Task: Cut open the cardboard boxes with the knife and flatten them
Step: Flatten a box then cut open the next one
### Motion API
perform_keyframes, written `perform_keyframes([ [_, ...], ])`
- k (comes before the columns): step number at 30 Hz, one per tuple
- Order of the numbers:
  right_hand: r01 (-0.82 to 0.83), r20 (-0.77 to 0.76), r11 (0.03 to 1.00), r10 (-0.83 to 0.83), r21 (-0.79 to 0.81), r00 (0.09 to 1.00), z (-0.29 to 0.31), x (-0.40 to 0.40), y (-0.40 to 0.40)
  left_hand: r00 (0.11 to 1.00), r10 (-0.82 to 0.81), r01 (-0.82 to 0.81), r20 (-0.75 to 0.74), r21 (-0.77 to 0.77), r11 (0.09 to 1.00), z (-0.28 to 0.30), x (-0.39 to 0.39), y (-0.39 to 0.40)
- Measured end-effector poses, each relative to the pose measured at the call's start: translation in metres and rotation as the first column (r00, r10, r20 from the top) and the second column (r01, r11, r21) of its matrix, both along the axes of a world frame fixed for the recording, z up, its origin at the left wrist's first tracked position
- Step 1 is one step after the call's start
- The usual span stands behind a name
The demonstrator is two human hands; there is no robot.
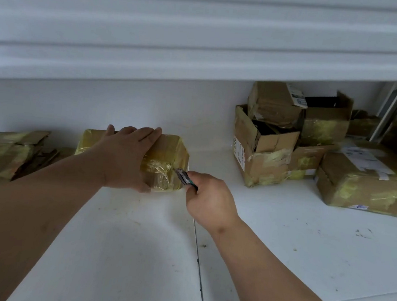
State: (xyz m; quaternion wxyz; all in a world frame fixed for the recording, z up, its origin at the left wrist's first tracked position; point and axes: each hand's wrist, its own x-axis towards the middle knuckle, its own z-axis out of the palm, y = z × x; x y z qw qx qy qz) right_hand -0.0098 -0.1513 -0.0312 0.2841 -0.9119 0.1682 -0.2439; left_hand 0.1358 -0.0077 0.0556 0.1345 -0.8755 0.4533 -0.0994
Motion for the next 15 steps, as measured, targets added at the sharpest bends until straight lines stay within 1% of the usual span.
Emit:
perform_keyframes([
  [3,-0.027,-0.013,0.999,0.027,0.016,1.0,-0.007,-0.002,0.002,1.0,0.008,-0.008,-0.012,-0.009,1.0,0.001,-0.001,0.001],
  [7,-0.039,-0.001,0.993,0.039,0.108,0.999,-0.019,-0.007,0.008,1.0,0.008,-0.008,0.008,-0.005,1.0,-0.001,-0.001,0.002],
  [8,-0.045,-0.011,0.993,0.047,0.106,0.999,-0.021,-0.009,0.007,1.0,0.009,-0.009,0.003,-0.012,1.0,-0.002,-0.001,0.002],
  [11,-0.122,-0.113,0.993,0.12,-0.011,0.986,-0.031,-0.016,0.01,1.0,0.025,-0.026,-0.017,-0.049,0.998,-0.001,0.001,0.003],
  [12,-0.123,-0.107,0.992,0.124,0.011,0.987,-0.036,-0.019,0.012,0.999,0.028,-0.029,-0.023,-0.052,0.998,-0.001,0.002,0.002],
  [13,-0.096,-0.067,0.992,0.102,0.086,0.993,-0.041,-0.021,0.014,0.999,0.029,-0.03,-0.025,-0.06,0.998,-0.001,0.002,0.001],
  [14,-0.042,-0.005,0.979,0.044,0.202,0.999,-0.043,-0.022,0.013,0.999,0.032,-0.033,-0.027,-0.067,0.997,-0.002,0.002,0.001],
  [15,0.014,0.069,0.944,-0.038,0.33,0.997,-0.042,-0.021,0.011,0.999,0.036,-0.038,-0.029,-0.072,0.997,-0.003,0.001,0.0],
])
